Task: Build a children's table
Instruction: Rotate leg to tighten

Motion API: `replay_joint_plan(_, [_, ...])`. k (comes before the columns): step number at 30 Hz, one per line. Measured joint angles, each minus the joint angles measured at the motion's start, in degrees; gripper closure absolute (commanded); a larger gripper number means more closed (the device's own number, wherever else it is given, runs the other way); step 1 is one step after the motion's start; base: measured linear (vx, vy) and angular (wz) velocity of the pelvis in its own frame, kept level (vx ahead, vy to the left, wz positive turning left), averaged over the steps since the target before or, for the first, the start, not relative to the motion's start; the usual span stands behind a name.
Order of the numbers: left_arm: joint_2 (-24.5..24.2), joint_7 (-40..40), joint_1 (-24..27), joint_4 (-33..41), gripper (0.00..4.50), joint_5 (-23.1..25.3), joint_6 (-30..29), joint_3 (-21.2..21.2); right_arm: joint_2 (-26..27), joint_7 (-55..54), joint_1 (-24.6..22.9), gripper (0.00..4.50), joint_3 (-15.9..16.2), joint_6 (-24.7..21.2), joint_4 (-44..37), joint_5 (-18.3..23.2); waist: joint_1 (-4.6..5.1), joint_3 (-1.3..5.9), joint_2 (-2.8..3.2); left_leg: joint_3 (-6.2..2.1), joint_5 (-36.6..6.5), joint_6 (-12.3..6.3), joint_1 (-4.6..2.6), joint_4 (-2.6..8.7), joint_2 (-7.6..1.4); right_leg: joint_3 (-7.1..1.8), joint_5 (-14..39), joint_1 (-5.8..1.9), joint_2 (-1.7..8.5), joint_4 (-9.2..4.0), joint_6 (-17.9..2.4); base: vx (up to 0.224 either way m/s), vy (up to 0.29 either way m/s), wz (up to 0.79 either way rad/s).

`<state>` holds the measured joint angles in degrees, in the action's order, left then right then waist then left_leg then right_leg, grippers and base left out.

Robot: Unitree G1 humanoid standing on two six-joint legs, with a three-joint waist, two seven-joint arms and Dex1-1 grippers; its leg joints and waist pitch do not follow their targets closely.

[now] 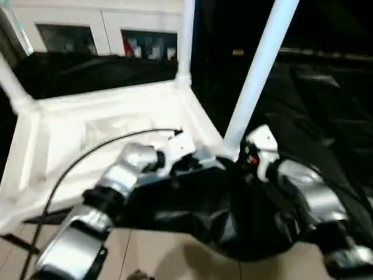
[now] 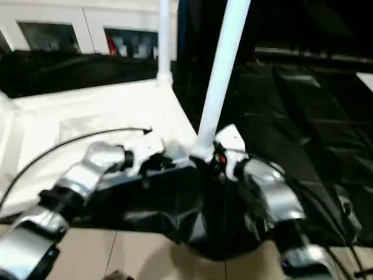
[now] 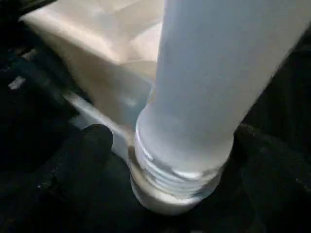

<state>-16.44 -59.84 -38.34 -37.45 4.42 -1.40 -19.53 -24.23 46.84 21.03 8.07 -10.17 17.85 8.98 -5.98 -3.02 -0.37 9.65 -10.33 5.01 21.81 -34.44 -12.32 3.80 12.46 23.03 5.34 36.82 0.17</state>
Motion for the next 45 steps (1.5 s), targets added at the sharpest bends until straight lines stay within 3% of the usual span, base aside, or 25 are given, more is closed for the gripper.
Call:
replay_joint_plan(9, [-2.2,-4.4,1.3,3.0,4.50,-0.4,0.1,-0.6,-1.8,5.1,-0.9,0.28,0.3,-3.5,-4.0,2.3,-0.42,-0.02,-0.03,0.05,0.0,0.02,0.02,-0.03,-0.02,-0.02,-0.1,0.01,0.00,0.00,0.0,0.000,0.000,0.00])
replay_joint_plan(24, [-3.0,-5.9,1.8,4.5,4.50,-0.4,-0.6,-0.6,-2.4,6.1,-0.2,1.66,0.3,-4.9,-4.0,2.4,-0.47,-0.02,-0.03,0.05,0.0,0.00,0.05,-0.04,-0.02,-0.01,-0.1,0.02,0.00,-0.01,0.0,0.000,0.000,0.00])
replay_joint_plan(32, [-2.9,-5.1,1.8,4.5,4.50,-0.3,-1.2,-0.6,-1.5,5.0,-0.1,1.85,-0.1,-5.0,-3.4,2.4,-0.40,-0.01,-0.04,0.05,0.0,0.00,0.03,-0.05,-0.02,-0.02,-0.1,0.02,0.00,0.02,0.0,0.000,0.000,0.00])
replay_joint_plan(35, [-1.5,-0.8,0.7,2.8,4.50,0.7,-2.8,-0.3,1.7,-0.5,1.1,1.86,-1.3,-5.8,-1.1,1.9,-0.21,-0.01,-0.07,0.06,0.1,0.05,-0.07,-0.10,-0.02,-0.05,-0.2,0.01,-0.01,0.13,0.0,0.000,0.000,0.00])
replay_joint_plan(40, [7.0,15.0,-6.2,-6.8,4.50,3.5,-9.5,1.0,15.5,-26.7,5.9,1.87,-7.6,-6.0,7.4,-0.7,0.75,-0.07,-0.37,0.05,0.2,0.31,-0.18,-0.06,0.06,-0.17,-0.6,0.01,-0.01,0.12,0.0,0.000,0.000,0.00])
replay_joint_plan(45, [12.3,22.9,-8.7,-10.7,4.50,3.5,-12.8,2.0,21.4,-39.6,10.7,1.87,-9.8,-3.8,14.3,-2.7,1.03,-0.02,-0.48,0.03,0.2,0.31,-0.24,0.02,0.27,-0.20,-0.6,-0.02,-0.04,0.03,0.0,0.000,0.000,0.00])
